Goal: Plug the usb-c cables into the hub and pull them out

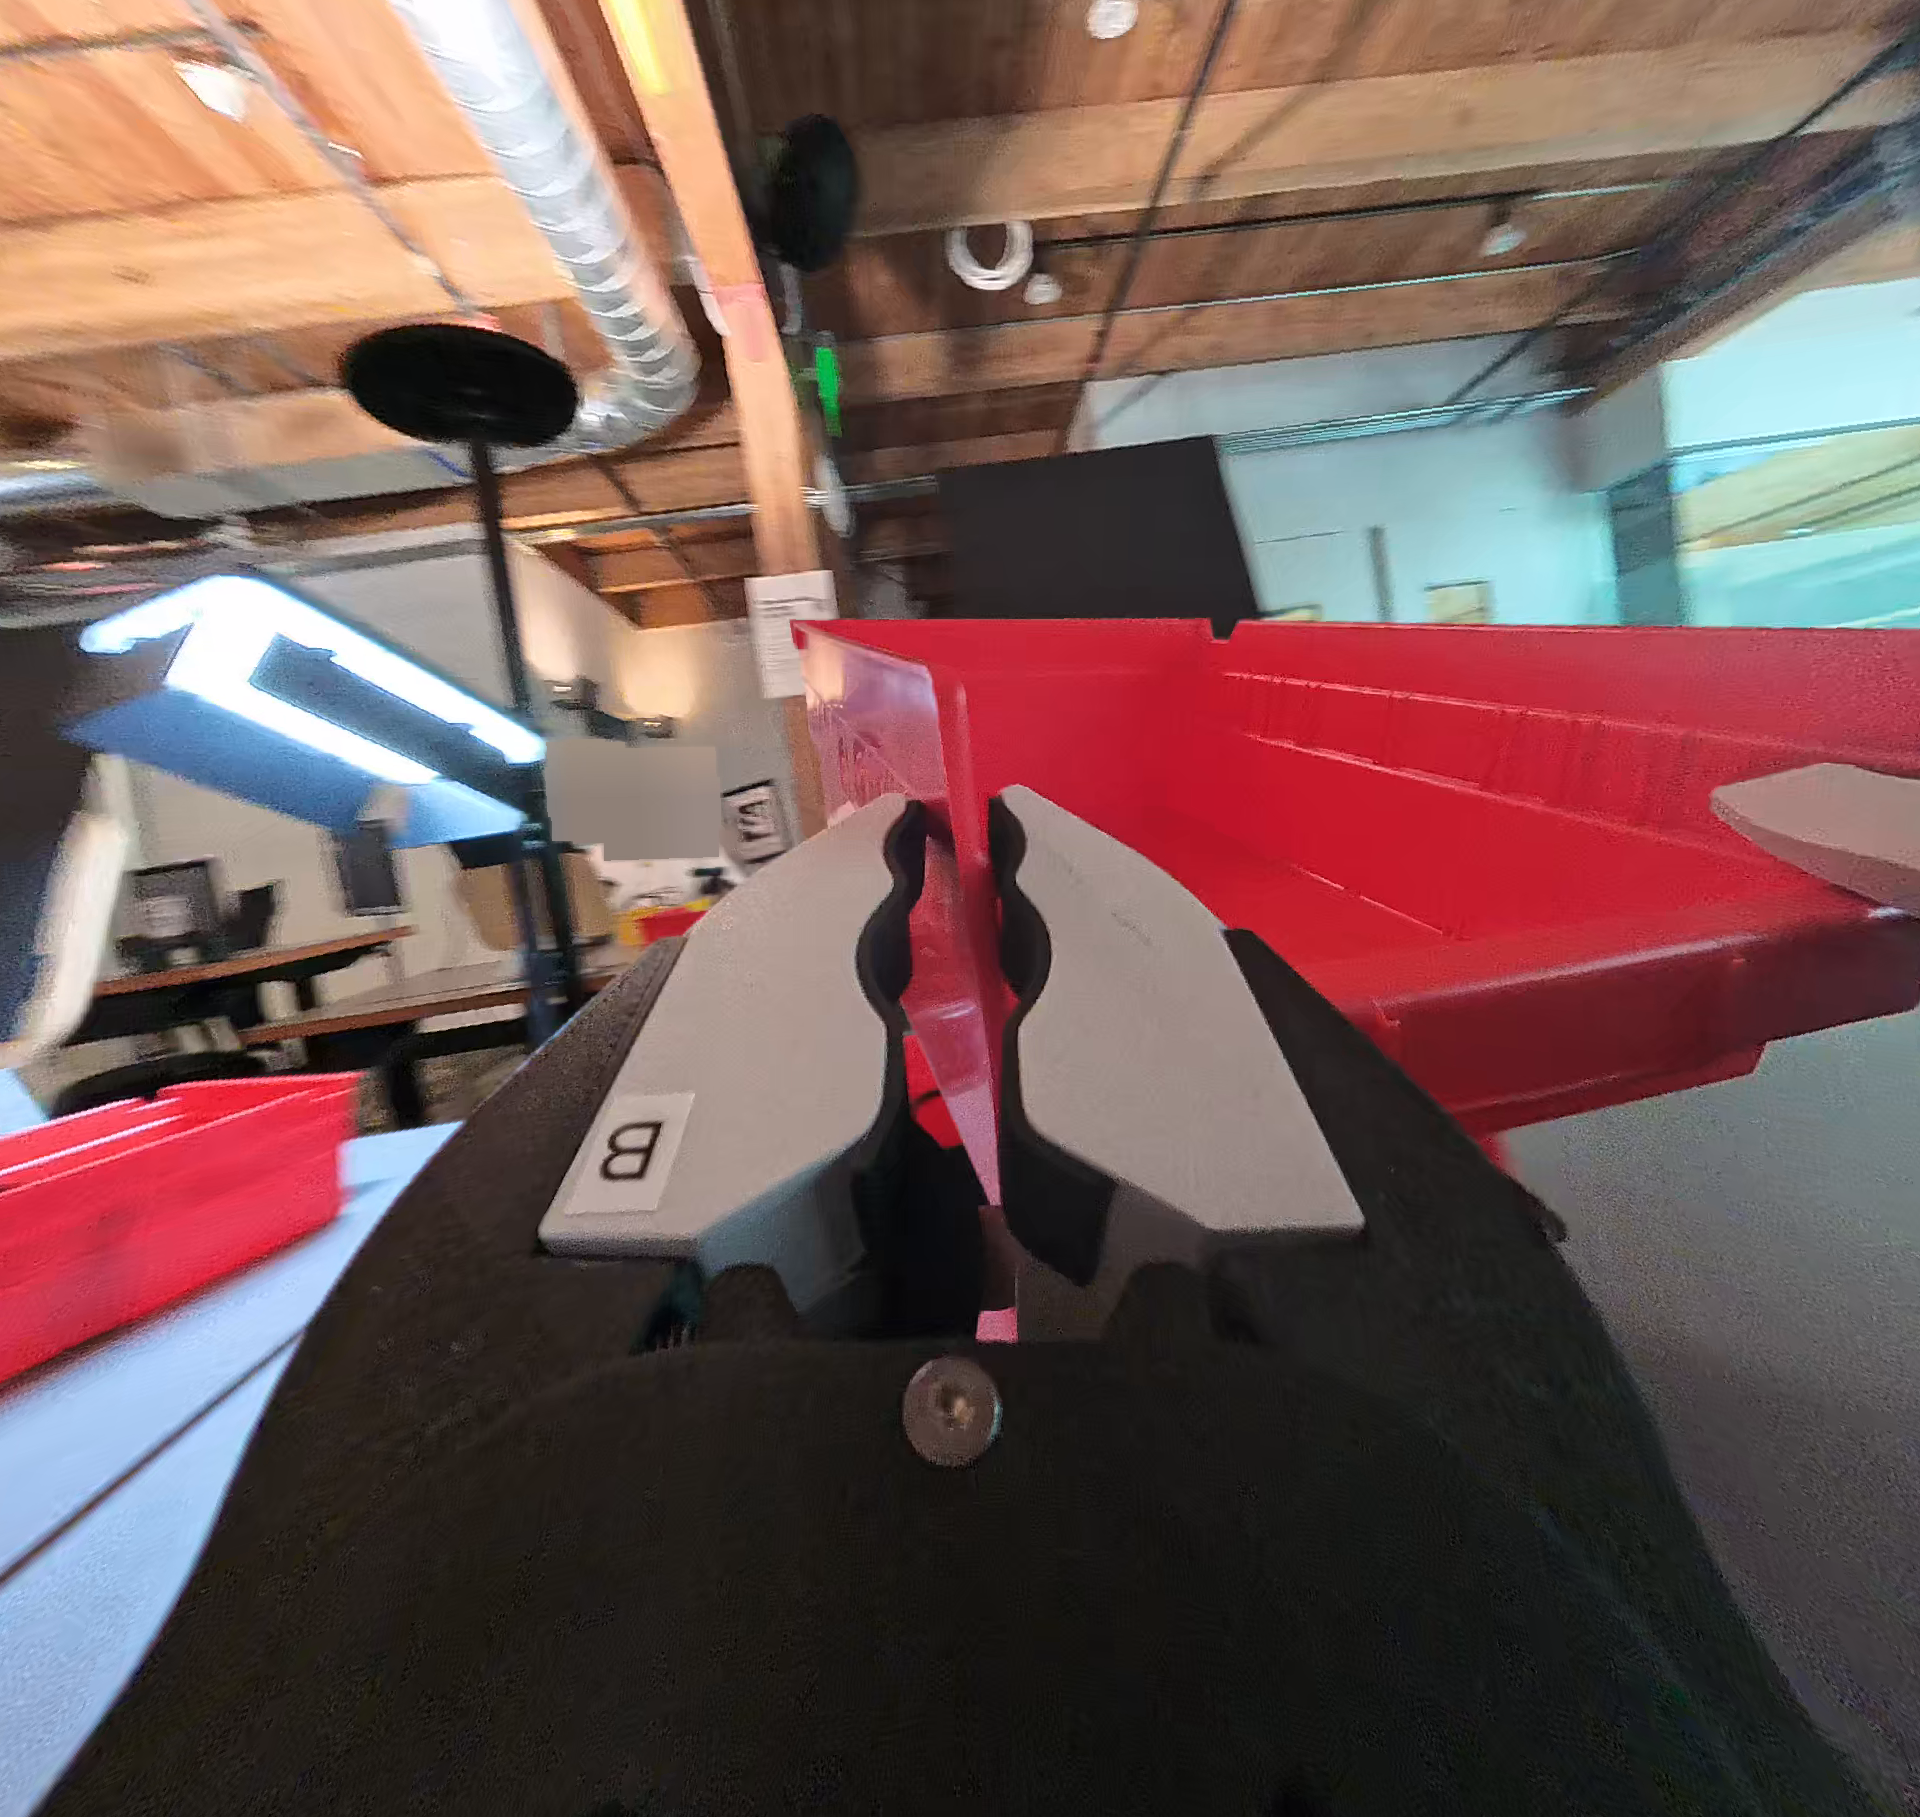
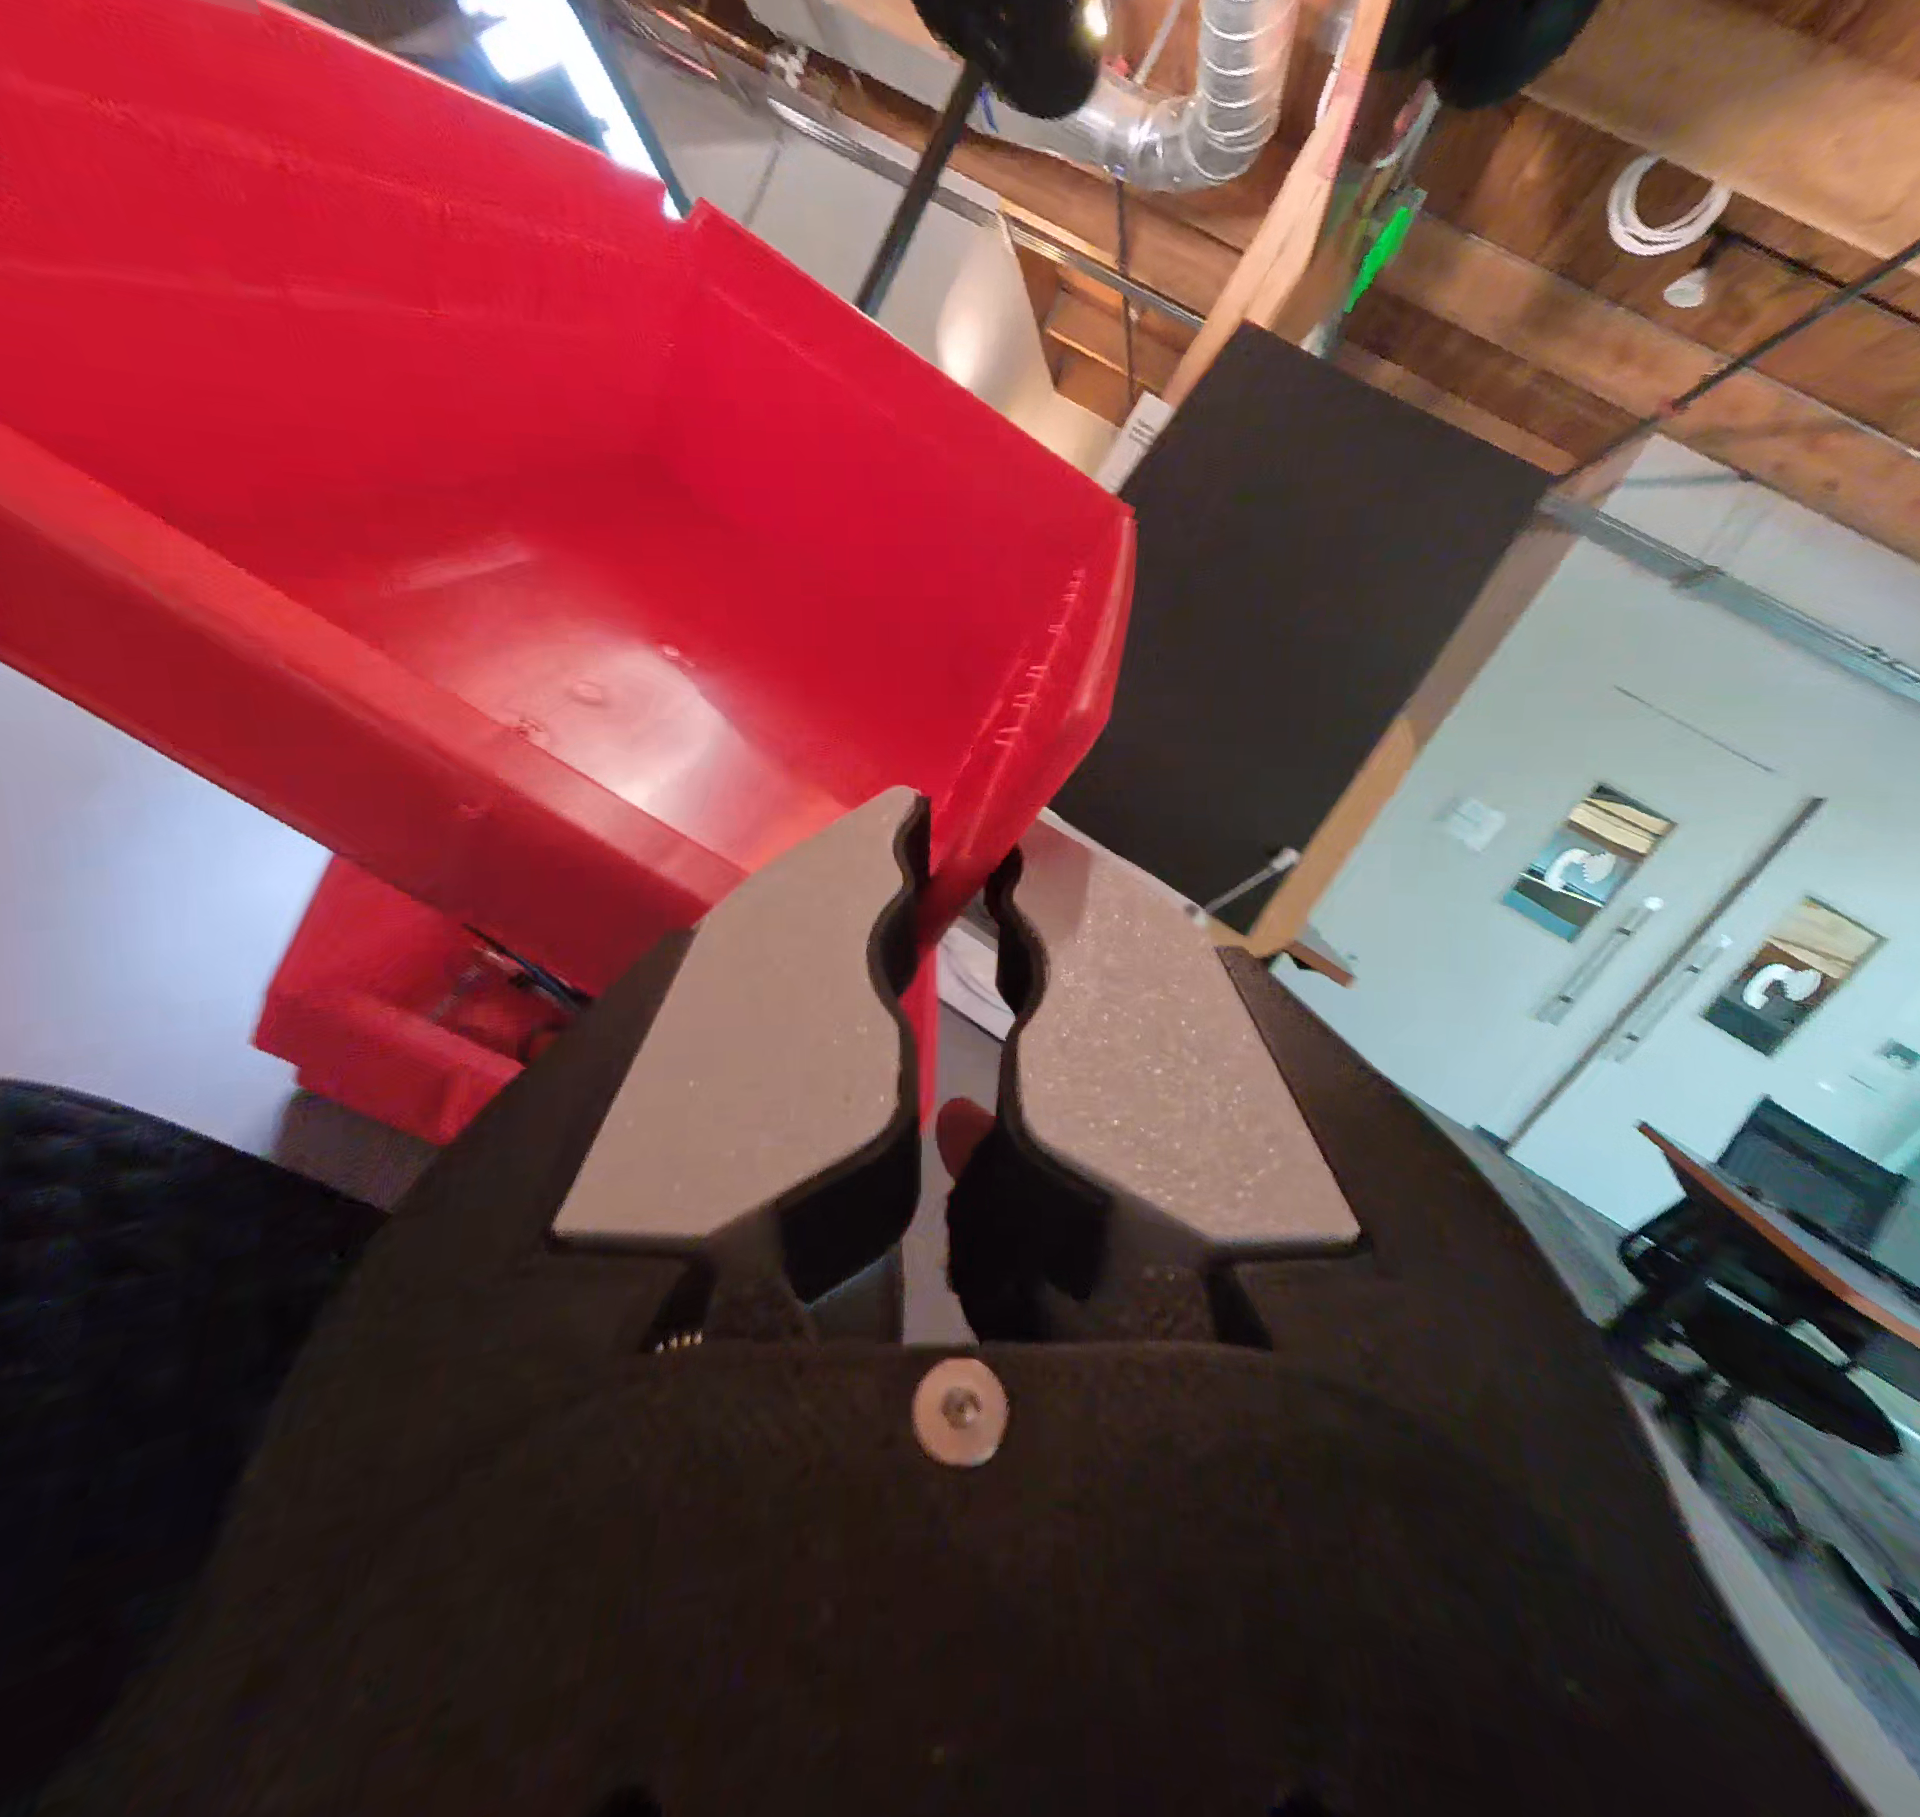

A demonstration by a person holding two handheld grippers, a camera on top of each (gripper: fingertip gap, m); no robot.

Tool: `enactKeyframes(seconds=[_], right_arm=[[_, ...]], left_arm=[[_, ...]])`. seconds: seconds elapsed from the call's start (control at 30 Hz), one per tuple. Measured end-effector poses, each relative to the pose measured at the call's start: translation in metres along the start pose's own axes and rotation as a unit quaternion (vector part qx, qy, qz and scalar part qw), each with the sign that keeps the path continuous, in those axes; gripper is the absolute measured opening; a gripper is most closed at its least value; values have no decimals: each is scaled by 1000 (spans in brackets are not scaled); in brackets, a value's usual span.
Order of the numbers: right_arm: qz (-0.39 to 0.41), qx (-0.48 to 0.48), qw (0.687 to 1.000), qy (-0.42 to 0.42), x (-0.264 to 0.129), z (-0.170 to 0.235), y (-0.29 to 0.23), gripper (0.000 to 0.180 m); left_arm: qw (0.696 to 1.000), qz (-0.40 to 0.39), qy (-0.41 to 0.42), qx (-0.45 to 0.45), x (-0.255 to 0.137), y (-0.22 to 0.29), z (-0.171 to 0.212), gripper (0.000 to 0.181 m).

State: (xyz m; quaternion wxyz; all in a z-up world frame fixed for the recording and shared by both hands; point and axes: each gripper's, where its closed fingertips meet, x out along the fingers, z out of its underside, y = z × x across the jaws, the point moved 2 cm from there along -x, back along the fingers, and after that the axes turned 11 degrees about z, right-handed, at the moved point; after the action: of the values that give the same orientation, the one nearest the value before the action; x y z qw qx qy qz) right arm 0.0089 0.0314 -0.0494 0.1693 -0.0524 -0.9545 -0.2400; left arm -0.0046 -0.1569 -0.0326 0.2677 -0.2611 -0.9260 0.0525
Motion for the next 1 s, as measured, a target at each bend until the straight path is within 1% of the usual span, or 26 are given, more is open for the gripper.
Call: enactKeyframes(seconds=[0.13, 0.27, 0.4, 0.5, 0.6, 0.7, 0.8, 0.83, 0.9, 0.93, 1.0], right_arm=[[71, 6, 996, -52, -24, 42, 76, 8], [131, 11, 986, -99, -49, 87, 139, 8], [175, 21, 972, -154, -71, 141, 177, 8], [185, 31, 964, -187, -82, 174, 189, 7], [189, 31, 958, -214, -88, 197, 196, 6], [193, 16, 952, -237, -90, 209, 201, 7], [159, 35, 944, -286, -93, 219, 201, 7], [138, 49, 942, -302, -95, 222, 199, 7], [107, 54, 935, -333, -99, 229, 197, 9], [112, 42, 935, -333, -101, 229, 200, 22], [136, 13, 943, -303, -101, 218, 212, 29]], left_arm=[[996, 84, -9, -42, 47, 76, 13, 12], [985, 160, -35, -57, 87, 149, 28, 13], [967, 232, -95, -45, 115, 209, 63, 14], [953, 261, -137, -71, 122, 239, 92, 15], [941, 282, -170, -74, 123, 257, 114, 16], [924, 318, -194, -88, 121, 268, 129, 20], [893, 364, -249, -90, 110, 274, 143, 25], [897, 360, -240, -91, 108, 271, 141, 33], [910, 348, -209, -81, 105, 259, 129, 33], [912, 347, -206, -70, 102, 252, 124, 35], [914, 345, -211, -30, 94, 234, 117, 36]])
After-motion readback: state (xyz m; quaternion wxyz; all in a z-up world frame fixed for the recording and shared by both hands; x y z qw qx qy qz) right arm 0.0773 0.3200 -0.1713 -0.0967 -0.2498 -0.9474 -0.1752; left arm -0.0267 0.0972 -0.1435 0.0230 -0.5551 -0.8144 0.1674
